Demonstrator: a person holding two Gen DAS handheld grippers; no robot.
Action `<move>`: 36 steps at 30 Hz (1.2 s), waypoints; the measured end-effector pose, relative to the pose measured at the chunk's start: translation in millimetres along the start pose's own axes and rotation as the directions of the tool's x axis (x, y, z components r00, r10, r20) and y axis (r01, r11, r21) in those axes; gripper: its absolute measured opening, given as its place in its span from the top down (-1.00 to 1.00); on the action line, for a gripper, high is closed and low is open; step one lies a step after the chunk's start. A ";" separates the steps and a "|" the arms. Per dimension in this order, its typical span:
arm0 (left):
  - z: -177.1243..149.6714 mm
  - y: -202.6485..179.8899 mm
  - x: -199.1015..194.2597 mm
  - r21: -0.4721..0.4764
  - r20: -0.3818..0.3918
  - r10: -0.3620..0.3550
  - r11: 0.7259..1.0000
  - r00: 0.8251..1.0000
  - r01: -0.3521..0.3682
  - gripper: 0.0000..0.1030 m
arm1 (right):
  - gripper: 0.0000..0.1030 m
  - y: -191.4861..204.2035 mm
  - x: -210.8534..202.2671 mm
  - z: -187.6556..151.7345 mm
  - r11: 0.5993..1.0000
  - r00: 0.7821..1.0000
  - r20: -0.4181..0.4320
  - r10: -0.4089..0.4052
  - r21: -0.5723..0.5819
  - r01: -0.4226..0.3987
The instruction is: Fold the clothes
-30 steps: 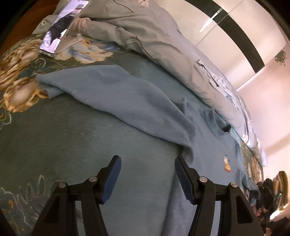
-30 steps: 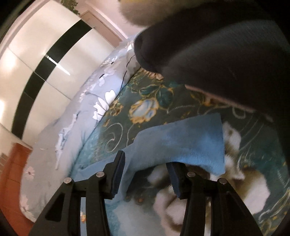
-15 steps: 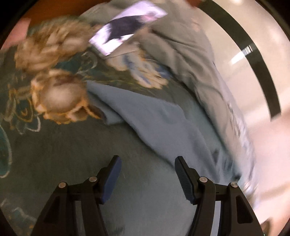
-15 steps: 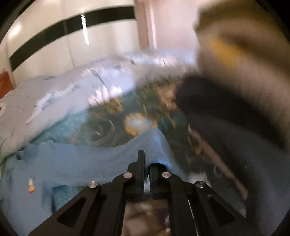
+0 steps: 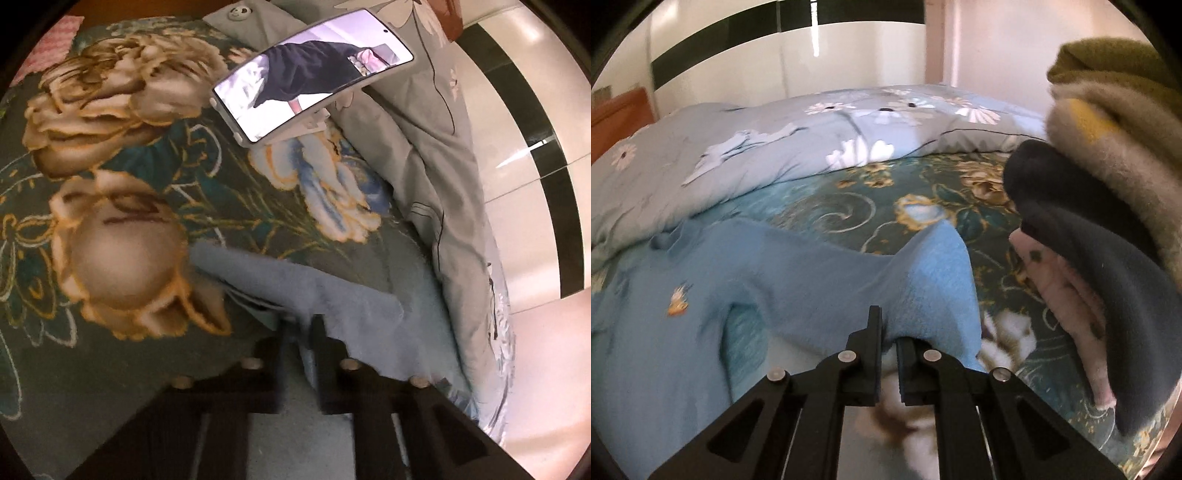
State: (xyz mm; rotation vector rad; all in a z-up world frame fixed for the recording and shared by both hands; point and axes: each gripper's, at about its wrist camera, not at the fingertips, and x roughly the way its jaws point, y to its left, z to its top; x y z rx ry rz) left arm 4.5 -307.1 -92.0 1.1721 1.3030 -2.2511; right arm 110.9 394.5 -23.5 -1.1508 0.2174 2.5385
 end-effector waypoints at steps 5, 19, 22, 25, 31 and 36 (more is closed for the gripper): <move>-11.2 -48.6 -31.3 0.142 0.085 -0.083 0.987 0.993 0.070 0.89 | 0.85 -0.3 -3.2 -7.1 0.999 0.999 -0.004 0.034 0.010 -0.034; -251.6 -256.0 -19.7 0.736 -0.307 -0.267 0.542 0.914 0.406 0.89 | 0.85 -4.8 -8.9 -21.0 0.996 0.997 -0.020 0.073 0.055 -0.072; -292.9 -255.9 16.3 0.709 -0.408 -0.189 0.551 0.893 0.440 0.89 | 0.85 -4.6 -8.3 -25.3 0.996 0.997 -0.036 0.071 0.055 -0.069; -316.9 -251.0 50.6 0.671 -0.478 -0.102 0.598 0.873 0.437 0.88 | 0.85 -3.2 -4.7 -28.7 0.995 0.995 -0.056 0.082 0.064 -0.078; -332.4 -239.3 44.9 0.665 -0.555 -0.048 0.574 0.831 0.477 0.21 | 0.85 16.6 2.1 -26.6 0.990 0.988 -0.073 0.138 0.041 -0.135; -296.4 -204.2 -11.2 0.691 -0.466 -0.132 0.563 0.875 0.453 -0.15 | 0.84 54.6 4.5 -8.9 0.949 0.947 -0.055 0.316 0.018 -0.315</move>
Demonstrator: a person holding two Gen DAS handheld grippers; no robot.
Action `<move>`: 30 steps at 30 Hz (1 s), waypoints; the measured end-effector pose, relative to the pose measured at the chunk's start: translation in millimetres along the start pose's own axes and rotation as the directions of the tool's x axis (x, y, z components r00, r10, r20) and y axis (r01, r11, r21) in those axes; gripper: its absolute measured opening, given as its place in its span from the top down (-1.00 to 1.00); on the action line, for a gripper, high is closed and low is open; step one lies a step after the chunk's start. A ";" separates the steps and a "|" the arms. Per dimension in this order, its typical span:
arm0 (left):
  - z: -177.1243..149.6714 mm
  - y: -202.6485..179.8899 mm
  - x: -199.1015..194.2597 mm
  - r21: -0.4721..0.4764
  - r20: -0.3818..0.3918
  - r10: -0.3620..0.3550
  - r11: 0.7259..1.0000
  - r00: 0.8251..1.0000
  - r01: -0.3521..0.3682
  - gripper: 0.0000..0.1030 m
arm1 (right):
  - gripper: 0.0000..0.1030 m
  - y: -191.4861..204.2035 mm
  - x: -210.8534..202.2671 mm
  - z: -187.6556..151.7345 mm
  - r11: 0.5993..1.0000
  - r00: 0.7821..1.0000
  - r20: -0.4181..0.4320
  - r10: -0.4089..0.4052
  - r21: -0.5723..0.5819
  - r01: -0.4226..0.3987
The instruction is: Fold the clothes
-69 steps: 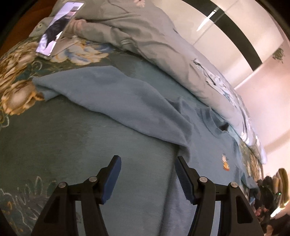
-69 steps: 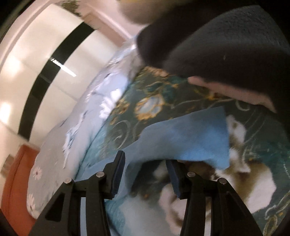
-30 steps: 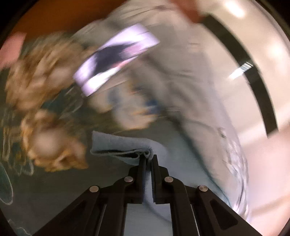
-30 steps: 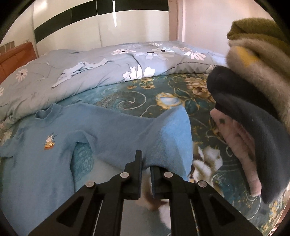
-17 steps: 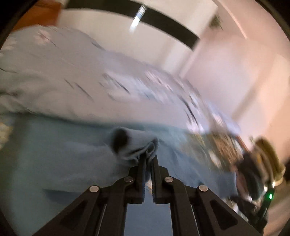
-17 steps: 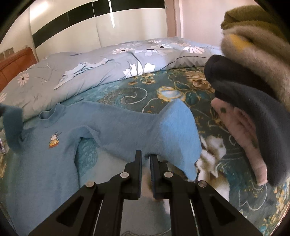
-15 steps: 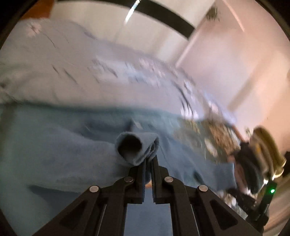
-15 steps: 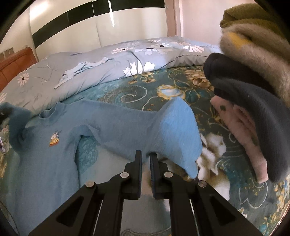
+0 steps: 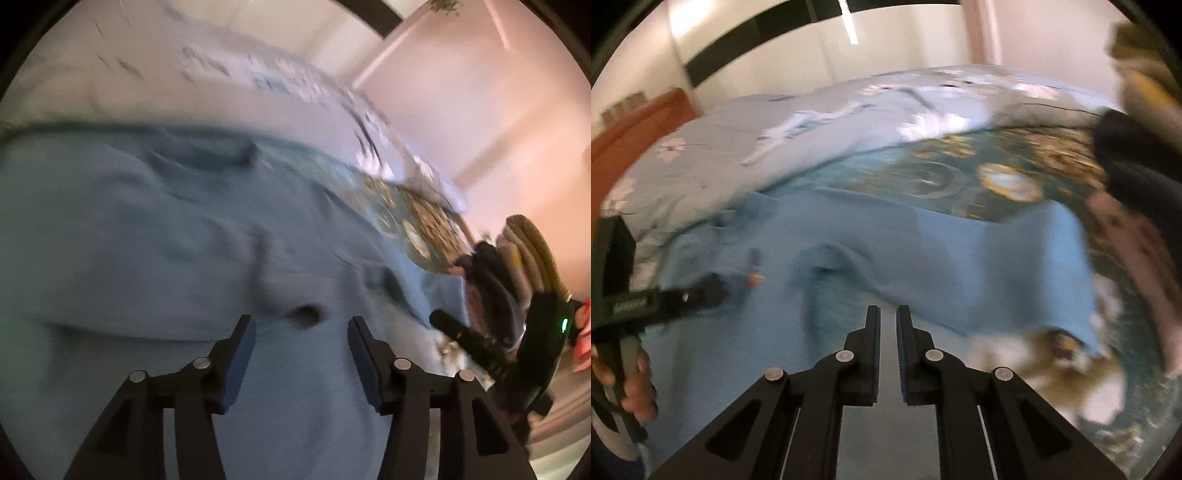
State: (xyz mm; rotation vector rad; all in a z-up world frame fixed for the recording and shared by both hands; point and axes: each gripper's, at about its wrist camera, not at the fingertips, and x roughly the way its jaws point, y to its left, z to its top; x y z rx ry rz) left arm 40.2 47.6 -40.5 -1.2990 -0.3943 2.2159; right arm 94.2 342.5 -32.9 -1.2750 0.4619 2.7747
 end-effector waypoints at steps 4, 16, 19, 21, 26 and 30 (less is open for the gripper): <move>-12.1 28.5 -36.0 0.031 0.139 0.330 0.941 0.934 -0.337 -0.27 | 0.15 44.2 15.5 13.8 0.975 0.976 -0.029 0.216 -0.048 -0.217; -12.9 79.3 -7.2 0.033 0.085 0.616 0.784 0.783 -0.620 -0.28 | -0.04 187.3 64.6 11.5 0.808 0.991 -0.116 0.061 -0.577 -0.117; -13.4 85.4 -12.3 -0.013 0.110 0.645 0.761 0.756 -0.648 -0.31 | -0.04 177.6 76.8 13.2 0.813 0.995 -0.095 -0.031 -0.582 -0.030; -16.0 91.1 -17.4 -0.044 0.113 0.643 0.765 0.758 -0.643 -0.31 | 0.00 160.1 79.0 18.7 0.843 0.995 -0.092 -0.048 -0.539 -0.010; -24.7 103.4 -30.4 -0.121 0.109 0.626 0.779 0.772 -0.615 -0.31 | 0.89 103.4 78.8 37.0 0.950 0.994 -0.100 -0.030 -0.312 -0.003; -28.6 112.5 -40.1 -0.126 0.080 0.541 0.839 0.837 -0.530 -0.31 | 0.89 48.0 86.7 42.7 0.996 0.988 -0.141 0.063 -0.049 -0.071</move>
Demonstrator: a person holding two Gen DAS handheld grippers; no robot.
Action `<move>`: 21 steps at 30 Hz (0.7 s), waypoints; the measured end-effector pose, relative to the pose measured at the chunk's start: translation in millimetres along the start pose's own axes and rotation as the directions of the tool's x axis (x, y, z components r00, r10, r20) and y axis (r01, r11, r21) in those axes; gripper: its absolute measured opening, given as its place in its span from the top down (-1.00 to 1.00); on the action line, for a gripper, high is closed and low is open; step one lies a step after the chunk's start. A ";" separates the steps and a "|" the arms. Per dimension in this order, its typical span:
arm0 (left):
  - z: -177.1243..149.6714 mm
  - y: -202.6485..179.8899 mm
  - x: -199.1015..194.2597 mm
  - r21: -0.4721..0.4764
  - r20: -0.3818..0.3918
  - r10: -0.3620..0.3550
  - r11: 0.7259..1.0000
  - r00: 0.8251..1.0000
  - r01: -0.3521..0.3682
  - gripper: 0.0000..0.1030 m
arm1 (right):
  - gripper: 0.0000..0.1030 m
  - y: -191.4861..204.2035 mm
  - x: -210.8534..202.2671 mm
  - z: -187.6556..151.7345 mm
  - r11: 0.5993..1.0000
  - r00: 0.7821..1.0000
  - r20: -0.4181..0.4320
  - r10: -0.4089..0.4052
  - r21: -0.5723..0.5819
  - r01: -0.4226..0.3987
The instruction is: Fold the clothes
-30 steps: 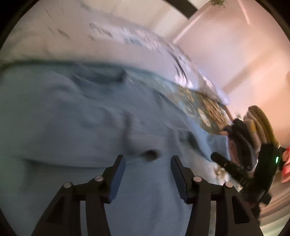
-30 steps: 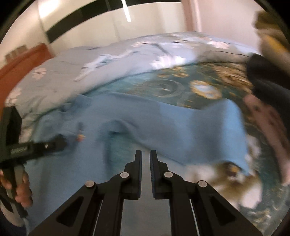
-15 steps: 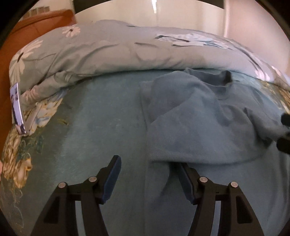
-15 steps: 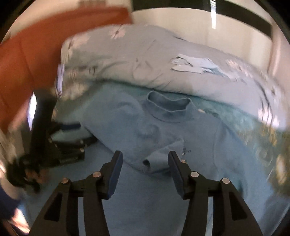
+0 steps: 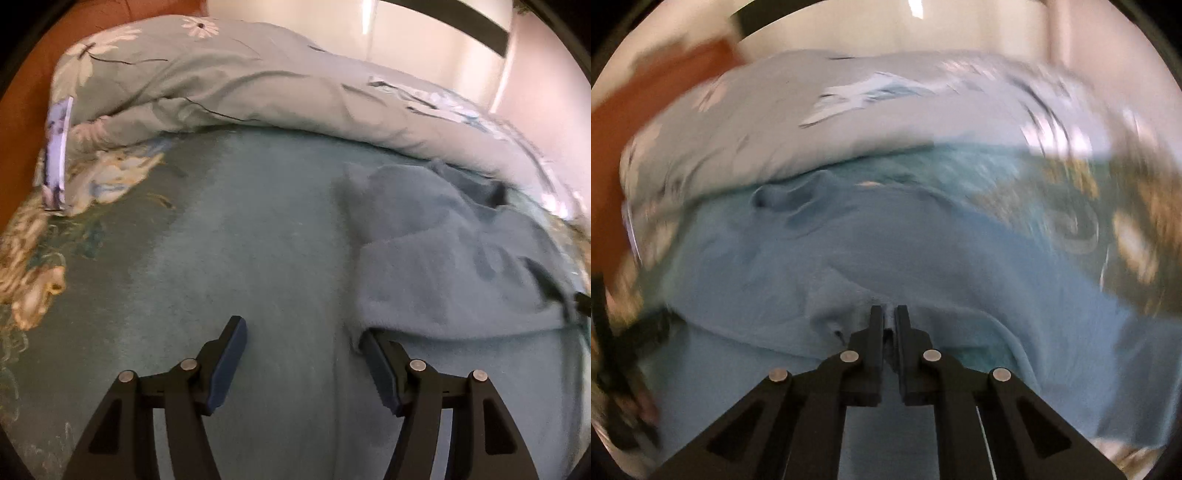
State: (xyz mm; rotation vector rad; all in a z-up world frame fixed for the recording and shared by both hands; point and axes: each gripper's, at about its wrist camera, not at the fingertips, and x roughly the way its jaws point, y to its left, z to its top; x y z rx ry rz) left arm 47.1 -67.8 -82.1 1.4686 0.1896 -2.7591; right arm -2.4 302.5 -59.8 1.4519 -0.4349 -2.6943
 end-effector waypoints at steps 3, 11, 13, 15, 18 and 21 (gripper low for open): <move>0.0 13.9 -10.2 -0.004 -0.036 -0.154 0.988 0.987 0.154 -0.29 | 0.89 -21.3 -1.9 -1.1 0.995 0.999 0.001 0.048 0.090 -0.048; 57.8 17.8 0.9 -0.019 -0.028 -0.290 0.957 0.957 0.290 -0.35 | 0.83 -33.0 -25.4 10.9 0.987 0.992 0.073 0.102 0.117 -0.111; 77.3 10.4 23.6 -0.047 -0.067 -0.333 0.943 0.941 0.331 -0.35 | 0.53 -13.1 -26.2 13.0 0.987 0.986 0.055 0.155 0.037 -0.158; 87.9 2.6 44.9 -0.095 -0.110 -0.374 0.926 0.921 0.365 -0.35 | 0.14 13.2 -16.6 12.6 0.983 0.985 0.007 0.174 -0.060 -0.173; 94.7 -9.1 61.1 -0.115 -0.142 -0.365 0.929 0.920 0.350 -0.32 | 0.11 43.2 2.8 7.1 0.976 0.991 -0.052 0.125 -0.175 -0.132; 95.9 -11.9 61.5 -0.089 -0.123 -0.335 0.941 0.934 0.326 0.20 | 0.11 58.5 18.5 2.4 0.960 0.996 -0.081 0.025 -0.276 -0.046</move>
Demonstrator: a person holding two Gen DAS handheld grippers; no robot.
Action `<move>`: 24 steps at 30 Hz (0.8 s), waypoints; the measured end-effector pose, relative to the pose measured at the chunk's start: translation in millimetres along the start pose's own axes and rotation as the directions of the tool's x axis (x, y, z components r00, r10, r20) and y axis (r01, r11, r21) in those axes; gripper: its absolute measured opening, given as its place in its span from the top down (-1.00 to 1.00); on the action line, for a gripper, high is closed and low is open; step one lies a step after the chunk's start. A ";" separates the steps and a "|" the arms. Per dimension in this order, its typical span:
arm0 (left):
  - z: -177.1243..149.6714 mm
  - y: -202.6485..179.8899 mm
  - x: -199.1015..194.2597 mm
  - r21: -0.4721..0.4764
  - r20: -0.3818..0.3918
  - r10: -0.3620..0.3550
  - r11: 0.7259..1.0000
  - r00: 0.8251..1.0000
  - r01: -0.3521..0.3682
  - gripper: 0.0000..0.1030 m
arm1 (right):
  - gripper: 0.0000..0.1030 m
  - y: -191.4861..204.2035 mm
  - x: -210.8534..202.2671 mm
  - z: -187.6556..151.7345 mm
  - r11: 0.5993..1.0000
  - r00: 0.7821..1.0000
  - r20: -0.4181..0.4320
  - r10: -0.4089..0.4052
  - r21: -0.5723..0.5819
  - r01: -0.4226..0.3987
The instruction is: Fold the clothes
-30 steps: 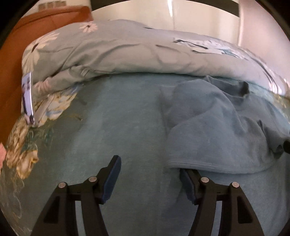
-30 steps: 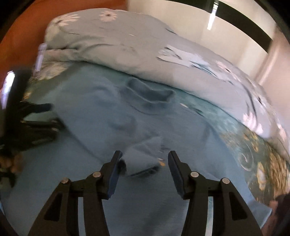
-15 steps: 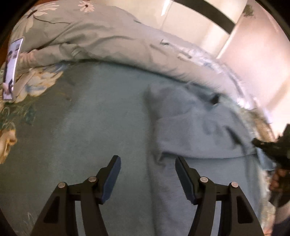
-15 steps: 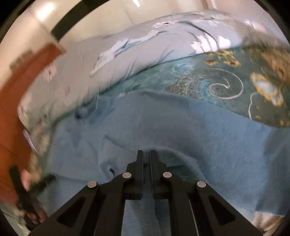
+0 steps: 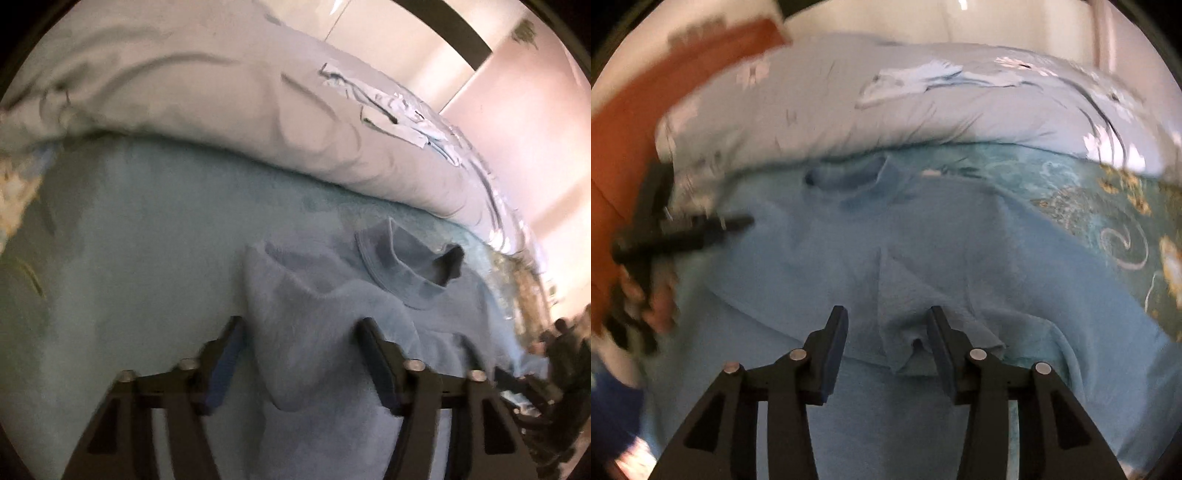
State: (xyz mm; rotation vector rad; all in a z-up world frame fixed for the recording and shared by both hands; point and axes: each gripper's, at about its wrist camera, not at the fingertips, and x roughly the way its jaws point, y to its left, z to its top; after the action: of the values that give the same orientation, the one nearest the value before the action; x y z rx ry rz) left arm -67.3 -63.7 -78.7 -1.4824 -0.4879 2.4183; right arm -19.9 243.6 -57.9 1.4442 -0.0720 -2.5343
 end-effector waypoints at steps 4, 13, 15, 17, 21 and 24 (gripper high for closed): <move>0.2 13.5 -1.6 -0.048 0.006 -0.046 0.998 0.999 0.047 0.71 | 0.43 -0.5 7.9 1.4 0.997 0.997 -0.028 -0.071 -0.028 0.071; 5.1 41.5 -26.6 -0.119 0.090 -0.126 0.983 0.988 0.136 0.73 | 0.95 -47.9 -21.5 43.0 0.992 0.998 0.066 -0.003 0.126 -0.005; 4.4 48.0 -17.3 -0.146 0.062 -0.116 0.981 0.991 0.124 0.73 | 0.95 -60.7 -7.7 54.1 0.986 1.000 0.025 0.015 0.168 -0.019; 2.1 55.6 -6.8 -0.177 0.028 -0.109 0.978 0.994 0.112 0.67 | 0.94 -70.9 9.8 58.5 0.977 0.999 -0.027 0.023 0.211 -0.016; -0.8 69.6 -10.7 -0.248 0.028 -0.157 0.956 0.987 0.159 0.58 | 0.94 -82.4 18.9 54.8 0.968 0.996 -0.048 -0.068 0.239 0.078; -2.9 73.7 -32.5 -0.243 0.065 -0.090 0.965 0.994 0.103 0.26 | 0.94 -88.4 -4.4 40.0 0.957 0.993 0.014 -0.117 0.269 0.109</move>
State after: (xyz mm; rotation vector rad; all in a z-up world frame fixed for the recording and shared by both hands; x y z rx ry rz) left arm -53.7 -142.9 -84.3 -1.4507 -0.8794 2.3958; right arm -66.8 327.9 -47.0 1.5456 -0.3606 -2.7237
